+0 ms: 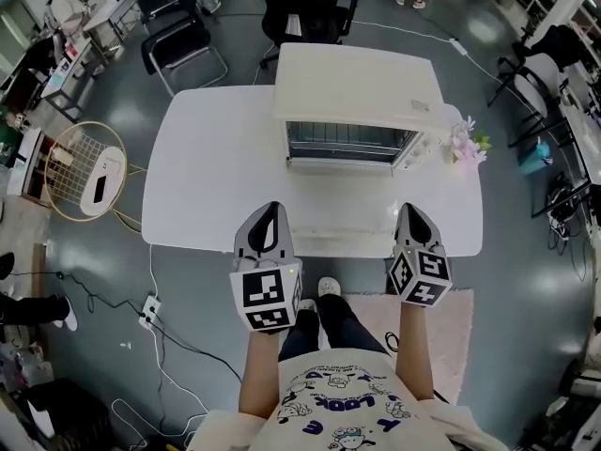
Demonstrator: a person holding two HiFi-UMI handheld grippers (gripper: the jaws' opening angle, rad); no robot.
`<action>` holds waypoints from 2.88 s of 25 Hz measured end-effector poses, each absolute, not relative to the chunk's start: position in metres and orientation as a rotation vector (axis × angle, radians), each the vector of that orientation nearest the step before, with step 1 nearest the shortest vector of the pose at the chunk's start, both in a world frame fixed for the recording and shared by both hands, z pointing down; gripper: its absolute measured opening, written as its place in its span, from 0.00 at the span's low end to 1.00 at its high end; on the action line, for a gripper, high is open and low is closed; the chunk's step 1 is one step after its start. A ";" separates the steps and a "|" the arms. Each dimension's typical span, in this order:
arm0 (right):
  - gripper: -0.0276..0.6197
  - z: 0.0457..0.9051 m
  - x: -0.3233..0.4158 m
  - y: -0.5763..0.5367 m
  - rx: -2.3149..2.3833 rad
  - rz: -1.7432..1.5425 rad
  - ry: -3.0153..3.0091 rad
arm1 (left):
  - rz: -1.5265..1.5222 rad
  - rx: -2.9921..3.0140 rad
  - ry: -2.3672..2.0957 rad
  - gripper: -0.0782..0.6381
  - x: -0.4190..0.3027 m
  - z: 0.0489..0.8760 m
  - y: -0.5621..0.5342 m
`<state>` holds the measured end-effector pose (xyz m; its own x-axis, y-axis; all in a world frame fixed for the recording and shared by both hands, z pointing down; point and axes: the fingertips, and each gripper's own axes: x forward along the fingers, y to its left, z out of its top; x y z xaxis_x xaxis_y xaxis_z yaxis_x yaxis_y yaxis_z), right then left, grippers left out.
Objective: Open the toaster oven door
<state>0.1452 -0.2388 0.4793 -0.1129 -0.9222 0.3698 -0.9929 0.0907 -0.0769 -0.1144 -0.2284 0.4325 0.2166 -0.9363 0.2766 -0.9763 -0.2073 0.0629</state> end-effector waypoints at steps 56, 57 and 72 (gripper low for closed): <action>0.04 0.328 0.121 -0.243 1.969 0.133 -2.426 | 0.094 2.356 -1.992 0.11 -0.123 0.328 -0.228; 0.04 0.328 0.121 -0.243 1.969 0.132 -2.423 | 0.094 2.355 -1.991 0.11 -0.124 0.329 -0.228; 0.04 0.333 0.128 -0.248 1.977 0.132 -2.401 | 0.107 2.365 -1.980 0.11 -0.119 0.333 -0.233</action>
<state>0.1280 -0.2480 0.3334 -0.1929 -0.9783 0.0759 -0.9807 0.1897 -0.0476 -0.1186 -0.2334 0.3333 0.1752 -0.9805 0.0888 -0.9844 -0.1761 -0.0021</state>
